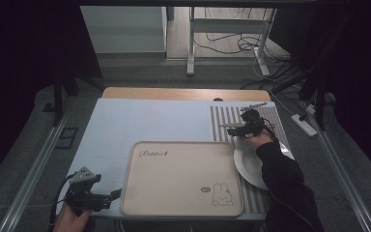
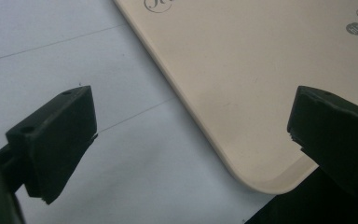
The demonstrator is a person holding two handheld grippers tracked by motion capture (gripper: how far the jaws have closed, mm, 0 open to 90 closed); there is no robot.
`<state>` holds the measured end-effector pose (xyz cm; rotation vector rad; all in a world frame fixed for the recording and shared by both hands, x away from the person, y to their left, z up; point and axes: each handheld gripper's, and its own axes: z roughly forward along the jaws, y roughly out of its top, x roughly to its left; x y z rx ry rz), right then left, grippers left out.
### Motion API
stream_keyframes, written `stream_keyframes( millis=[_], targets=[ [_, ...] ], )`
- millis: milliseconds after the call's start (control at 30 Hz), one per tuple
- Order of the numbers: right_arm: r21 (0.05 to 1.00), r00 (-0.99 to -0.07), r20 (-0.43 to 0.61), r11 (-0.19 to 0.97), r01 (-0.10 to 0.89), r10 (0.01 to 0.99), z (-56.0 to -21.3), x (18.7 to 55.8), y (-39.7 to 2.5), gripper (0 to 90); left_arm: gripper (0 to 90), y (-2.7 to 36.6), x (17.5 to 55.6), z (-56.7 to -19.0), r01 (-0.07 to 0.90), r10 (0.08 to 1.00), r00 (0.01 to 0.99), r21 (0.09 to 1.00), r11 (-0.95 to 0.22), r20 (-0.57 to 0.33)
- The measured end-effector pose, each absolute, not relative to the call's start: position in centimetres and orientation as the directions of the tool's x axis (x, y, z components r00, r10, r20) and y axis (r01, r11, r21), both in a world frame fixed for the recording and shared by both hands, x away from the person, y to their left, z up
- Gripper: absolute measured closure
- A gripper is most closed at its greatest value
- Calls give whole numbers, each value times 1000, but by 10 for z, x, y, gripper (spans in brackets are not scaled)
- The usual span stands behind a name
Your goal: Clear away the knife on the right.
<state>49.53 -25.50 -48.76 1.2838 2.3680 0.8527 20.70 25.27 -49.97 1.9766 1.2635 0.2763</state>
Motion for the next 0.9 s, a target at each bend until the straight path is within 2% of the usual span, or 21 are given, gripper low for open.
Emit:
stream_keyframes(
  millis=[100,233,300,333,367,500,533,733,900],
  targets=[
    [638,-566,-7,439,632,825,-487,499,-254,119,24,253,207,-500,684,848,487,695,-221,-209],
    [648,-578,-21,451,613,816,-485,505,-252,317,24,253,207,-500,684,848,487,695,-222,-209],
    [635,-582,-14,457,623,813,-485,508,-252,437,24,253,207,-500,684,848,487,695,-221,-210],
    [626,-586,0,457,632,810,-486,512,-252,562,24,253,207,-500,684,848,487,695,-221,-209],
    [626,-586,0,457,632,810,-486,512,-252,562,24,253,207,-500,684,848,487,695,-221,-209],
    [580,-629,34,498,645,776,-491,522,-251,809,24,253,207,-500,686,849,485,694,-219,-212],
    [561,-642,34,517,646,766,-493,526,-250,898,24,253,207,-500,685,848,486,694,-220,-211],
    [547,-647,58,518,658,760,-503,536,-247,900,25,253,207,-500,686,848,485,694,-218,-213],
    [550,-650,33,529,646,760,-504,541,-245,900,25,253,207,-500,686,848,485,694,-218,-213]
  ],
)
